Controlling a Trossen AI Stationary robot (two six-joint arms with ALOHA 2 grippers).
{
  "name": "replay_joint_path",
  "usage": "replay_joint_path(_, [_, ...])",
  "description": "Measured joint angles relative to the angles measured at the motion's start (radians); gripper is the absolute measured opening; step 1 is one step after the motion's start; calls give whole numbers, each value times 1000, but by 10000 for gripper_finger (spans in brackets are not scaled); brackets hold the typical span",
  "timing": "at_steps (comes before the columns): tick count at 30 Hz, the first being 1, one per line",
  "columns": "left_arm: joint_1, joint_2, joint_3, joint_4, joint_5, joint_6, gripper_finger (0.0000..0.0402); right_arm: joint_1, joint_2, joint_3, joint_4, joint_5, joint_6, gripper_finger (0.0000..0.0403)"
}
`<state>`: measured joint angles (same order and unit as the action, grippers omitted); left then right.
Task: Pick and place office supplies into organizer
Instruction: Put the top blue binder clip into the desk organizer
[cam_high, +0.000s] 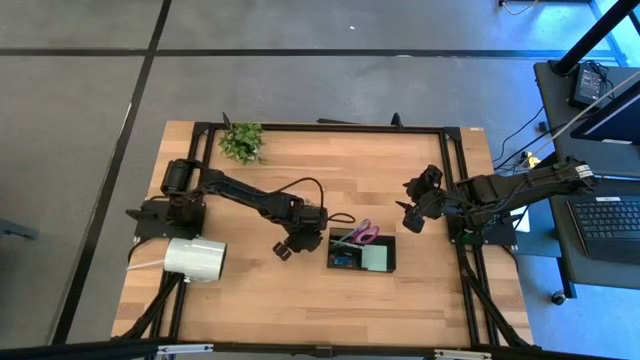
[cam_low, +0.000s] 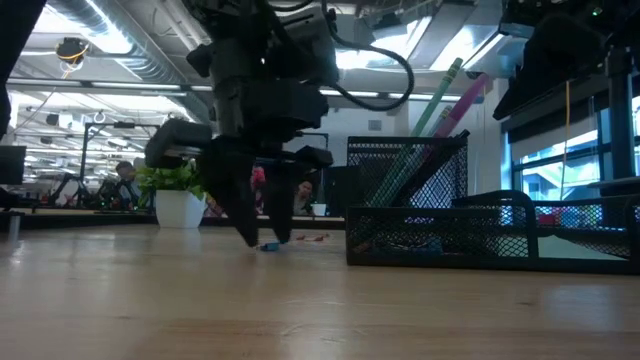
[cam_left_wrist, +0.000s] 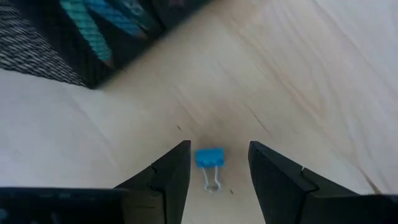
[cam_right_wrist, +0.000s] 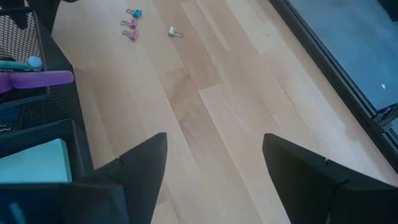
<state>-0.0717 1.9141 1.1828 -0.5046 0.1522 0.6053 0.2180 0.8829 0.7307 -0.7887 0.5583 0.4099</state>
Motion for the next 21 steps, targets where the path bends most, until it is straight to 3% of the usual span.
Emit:
replay_joint_path(10, [1, 18, 2, -5, 3, -38, 155, 0, 0, 0, 0, 0, 0, 268])
replay_joint_path(21, [2, 18, 2, -22, 1, -64, 124, 0, 0, 0, 0, 0, 3, 268])
